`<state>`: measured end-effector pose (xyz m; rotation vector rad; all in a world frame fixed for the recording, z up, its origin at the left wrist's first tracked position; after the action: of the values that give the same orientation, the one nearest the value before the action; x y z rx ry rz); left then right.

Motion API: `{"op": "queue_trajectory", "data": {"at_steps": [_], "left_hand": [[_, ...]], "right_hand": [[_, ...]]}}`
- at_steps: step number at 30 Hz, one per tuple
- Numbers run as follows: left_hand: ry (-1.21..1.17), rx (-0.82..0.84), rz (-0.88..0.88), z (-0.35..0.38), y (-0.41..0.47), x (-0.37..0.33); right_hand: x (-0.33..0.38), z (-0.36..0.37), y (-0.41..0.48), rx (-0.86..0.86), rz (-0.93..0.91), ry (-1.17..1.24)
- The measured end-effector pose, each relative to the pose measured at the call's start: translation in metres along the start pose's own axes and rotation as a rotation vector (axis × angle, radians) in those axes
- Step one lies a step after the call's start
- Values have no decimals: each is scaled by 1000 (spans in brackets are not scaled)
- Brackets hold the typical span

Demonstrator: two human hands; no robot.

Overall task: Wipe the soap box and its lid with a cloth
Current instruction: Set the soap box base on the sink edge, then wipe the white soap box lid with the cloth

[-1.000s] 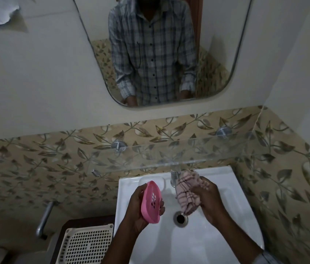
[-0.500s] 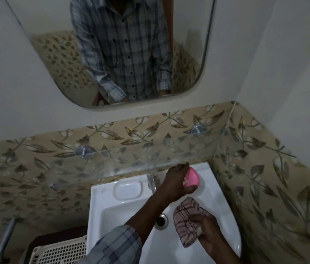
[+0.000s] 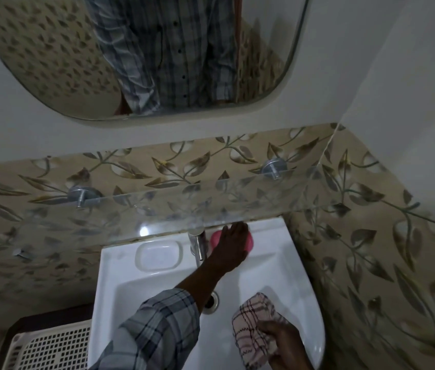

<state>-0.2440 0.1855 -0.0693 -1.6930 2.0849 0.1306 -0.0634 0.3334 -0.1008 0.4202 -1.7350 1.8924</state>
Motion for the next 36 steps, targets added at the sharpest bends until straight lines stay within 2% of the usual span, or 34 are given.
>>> {"op": "queue_trajectory", "data": {"at_steps": [6,11,15,17,19,22,24,26,30,33,36], "left_hand": [[-18,-84,37,2,-4,-2],[-288,-145,49,-29,-25,-15],[-459,-173,100,-43,-83,-24],[-546,-338,144,-55,-132,-21],[-615,-609,82,-66,-189,3],[-672,-896,-316,-64,-248,84],[-580,-832,-553,-60,-251,137],[-535,-614,-614,-55,-236,175],[-465,-344,-453,-53,-196,200],[-459,-302,-418,-54,-184,202],[-516,-339,-393,-61,-184,196]], "right_hand": [[3,13,3,66,4,104],[23,28,11,81,-19,169],[45,46,13,110,-50,231],[55,51,13,126,-70,250],[61,55,12,144,-77,255],[64,62,9,166,-69,252],[62,67,11,192,-66,244],[56,71,12,216,-62,235],[39,69,12,217,-46,214],[30,63,13,219,-32,175],[27,57,14,231,-26,182]]}}
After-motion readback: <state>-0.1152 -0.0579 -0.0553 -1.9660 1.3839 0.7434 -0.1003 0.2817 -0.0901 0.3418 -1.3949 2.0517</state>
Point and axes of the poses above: each hand's wrist, its own y-axis towards the middle knuckle, its own z-axis out of the palm, x = y × z, the point moved 10 cm from there along y, towards the middle knuckle, and after that the axes turned 9 degrees about -y, right-handed, at the moved point
